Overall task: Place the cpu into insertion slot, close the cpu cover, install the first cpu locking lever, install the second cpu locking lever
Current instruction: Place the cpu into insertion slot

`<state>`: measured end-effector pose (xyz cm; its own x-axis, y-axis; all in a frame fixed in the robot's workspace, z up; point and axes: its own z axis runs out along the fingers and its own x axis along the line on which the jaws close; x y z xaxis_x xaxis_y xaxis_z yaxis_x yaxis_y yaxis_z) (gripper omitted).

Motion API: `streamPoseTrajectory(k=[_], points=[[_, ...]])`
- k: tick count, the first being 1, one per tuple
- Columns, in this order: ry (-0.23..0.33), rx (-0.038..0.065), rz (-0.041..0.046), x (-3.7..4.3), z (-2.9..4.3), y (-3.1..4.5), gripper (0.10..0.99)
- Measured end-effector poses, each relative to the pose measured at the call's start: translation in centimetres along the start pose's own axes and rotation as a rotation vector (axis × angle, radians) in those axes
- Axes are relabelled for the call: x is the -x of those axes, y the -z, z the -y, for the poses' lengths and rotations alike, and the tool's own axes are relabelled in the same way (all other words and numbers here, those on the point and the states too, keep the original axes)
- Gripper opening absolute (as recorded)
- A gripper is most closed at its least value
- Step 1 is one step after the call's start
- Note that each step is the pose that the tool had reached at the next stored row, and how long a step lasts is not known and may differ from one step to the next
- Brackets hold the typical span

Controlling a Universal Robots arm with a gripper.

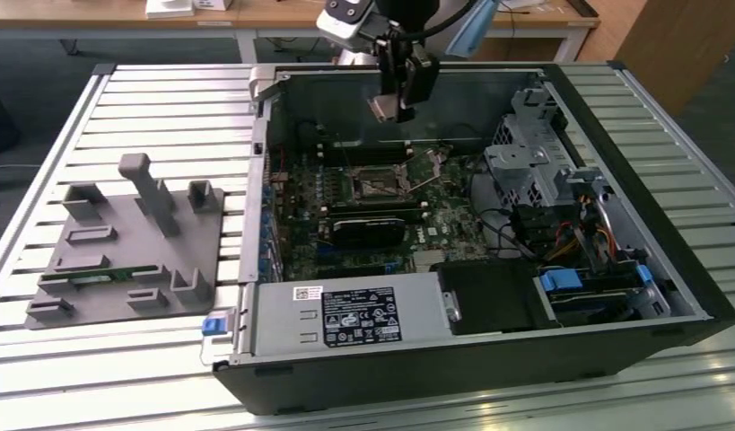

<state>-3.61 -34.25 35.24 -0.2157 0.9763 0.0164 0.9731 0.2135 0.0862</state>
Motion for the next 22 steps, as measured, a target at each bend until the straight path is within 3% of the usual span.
streamPoseTrajectory(k=[4, 9, 13, 16, 22], points=[[-0.053, -0.002, 0.0039, -0.02, 0.03, -0.34, 0.541], [-0.085, -0.018, 0.0033, -0.02, 0.07, -0.85, 0.541], [-0.088, -0.018, 0.0038, -0.01, 0.12, -1.45, 0.541], [-0.089, -0.028, 0.0021, 0.00, 0.15, -1.93, 0.541], [-0.089, -0.029, 0.0018, 0.02, 0.24, -2.92, 0.541]])
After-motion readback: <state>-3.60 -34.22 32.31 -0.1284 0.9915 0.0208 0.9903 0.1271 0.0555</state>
